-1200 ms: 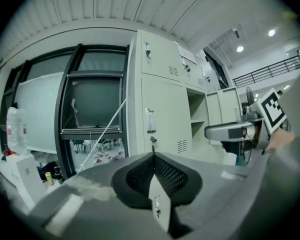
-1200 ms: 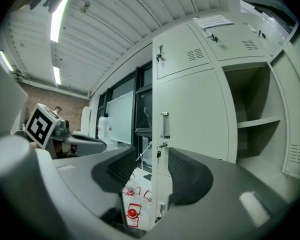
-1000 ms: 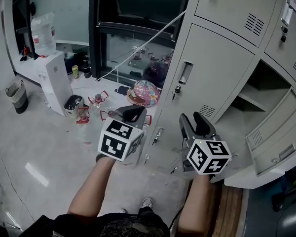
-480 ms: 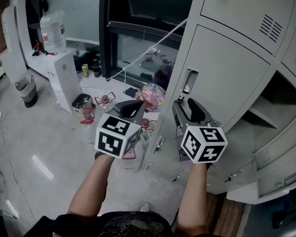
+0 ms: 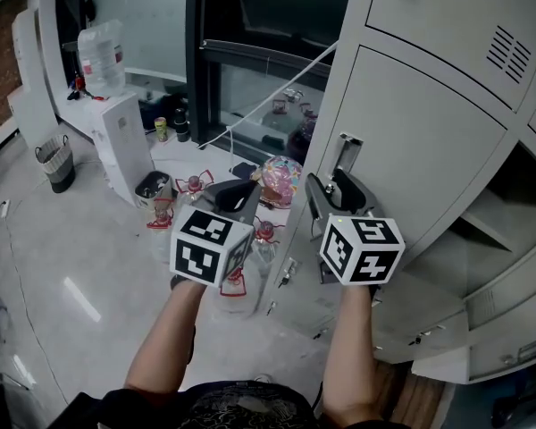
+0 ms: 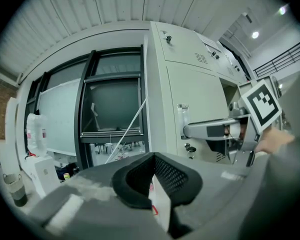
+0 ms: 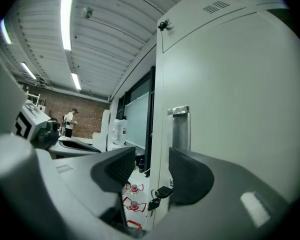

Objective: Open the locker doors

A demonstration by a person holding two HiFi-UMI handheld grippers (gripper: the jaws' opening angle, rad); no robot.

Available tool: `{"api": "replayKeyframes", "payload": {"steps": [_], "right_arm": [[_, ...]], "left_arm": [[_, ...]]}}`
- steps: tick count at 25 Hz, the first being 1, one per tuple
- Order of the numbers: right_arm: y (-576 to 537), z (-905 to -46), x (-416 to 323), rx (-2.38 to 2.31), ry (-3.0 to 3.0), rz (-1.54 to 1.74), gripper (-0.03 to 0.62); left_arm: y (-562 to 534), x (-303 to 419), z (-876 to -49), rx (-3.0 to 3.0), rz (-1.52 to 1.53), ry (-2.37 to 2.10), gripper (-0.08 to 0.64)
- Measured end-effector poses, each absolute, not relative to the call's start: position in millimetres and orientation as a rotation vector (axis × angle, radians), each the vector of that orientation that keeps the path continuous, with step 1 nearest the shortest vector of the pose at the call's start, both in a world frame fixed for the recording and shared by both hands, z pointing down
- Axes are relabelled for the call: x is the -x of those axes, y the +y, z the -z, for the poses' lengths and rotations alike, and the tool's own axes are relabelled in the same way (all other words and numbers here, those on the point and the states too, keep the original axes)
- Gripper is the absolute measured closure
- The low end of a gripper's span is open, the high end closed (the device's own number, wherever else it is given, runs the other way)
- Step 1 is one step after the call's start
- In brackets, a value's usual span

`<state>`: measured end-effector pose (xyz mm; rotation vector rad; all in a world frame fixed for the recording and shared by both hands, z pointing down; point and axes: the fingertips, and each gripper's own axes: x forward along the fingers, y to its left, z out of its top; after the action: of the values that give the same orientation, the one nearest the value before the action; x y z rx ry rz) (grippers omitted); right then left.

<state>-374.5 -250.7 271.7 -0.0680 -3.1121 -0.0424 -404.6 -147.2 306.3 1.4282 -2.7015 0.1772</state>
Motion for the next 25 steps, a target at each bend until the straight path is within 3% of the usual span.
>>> {"api": "replayKeyframes", "payload": {"steps": [25], "right_arm": [[-246.6,-275.1,385.1,0.075,-3.099,0.022,0.38]], "left_arm": [[-148.6,411.4,-316.9,-1.417,-0.156,-2.692,0.561]]}}
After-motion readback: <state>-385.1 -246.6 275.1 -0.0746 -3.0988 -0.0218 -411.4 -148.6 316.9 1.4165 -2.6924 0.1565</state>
